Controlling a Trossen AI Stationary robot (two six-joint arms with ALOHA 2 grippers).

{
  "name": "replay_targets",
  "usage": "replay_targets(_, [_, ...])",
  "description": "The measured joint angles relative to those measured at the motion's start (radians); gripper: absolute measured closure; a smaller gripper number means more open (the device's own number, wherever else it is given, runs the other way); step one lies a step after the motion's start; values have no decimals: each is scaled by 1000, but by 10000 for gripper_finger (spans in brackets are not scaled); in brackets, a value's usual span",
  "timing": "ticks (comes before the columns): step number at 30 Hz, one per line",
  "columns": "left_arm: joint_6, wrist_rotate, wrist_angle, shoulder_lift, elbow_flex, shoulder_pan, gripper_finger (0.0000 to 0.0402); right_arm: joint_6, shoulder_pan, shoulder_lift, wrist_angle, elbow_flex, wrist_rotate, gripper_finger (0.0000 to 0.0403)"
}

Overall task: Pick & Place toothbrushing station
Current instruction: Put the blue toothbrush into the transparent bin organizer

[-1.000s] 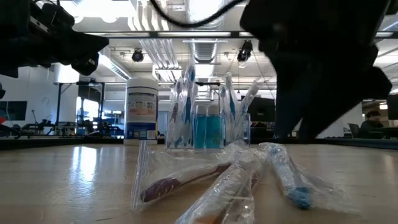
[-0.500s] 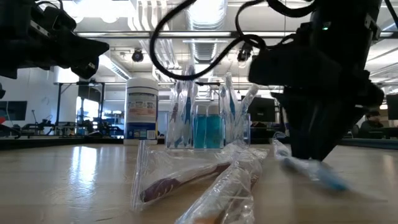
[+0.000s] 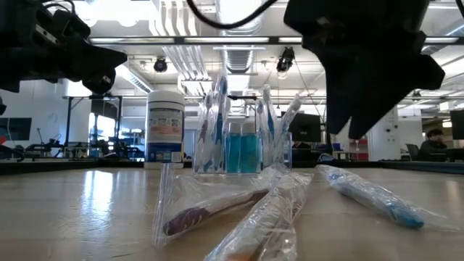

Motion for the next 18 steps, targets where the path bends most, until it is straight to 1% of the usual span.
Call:
replay_targets(4, [-8, 1, -10, 0, 0, 0, 388, 25, -8, 47, 34, -1, -15, 227])
replay_targets(10, [-11, 0, -21, 0, 0, 0, 388, 33, -18, 127, 39, 6, -36, 227])
replay_targets(18, [-11, 0, -23, 0, 0, -1, 388, -81, -36, 158, 41, 9, -39, 231])
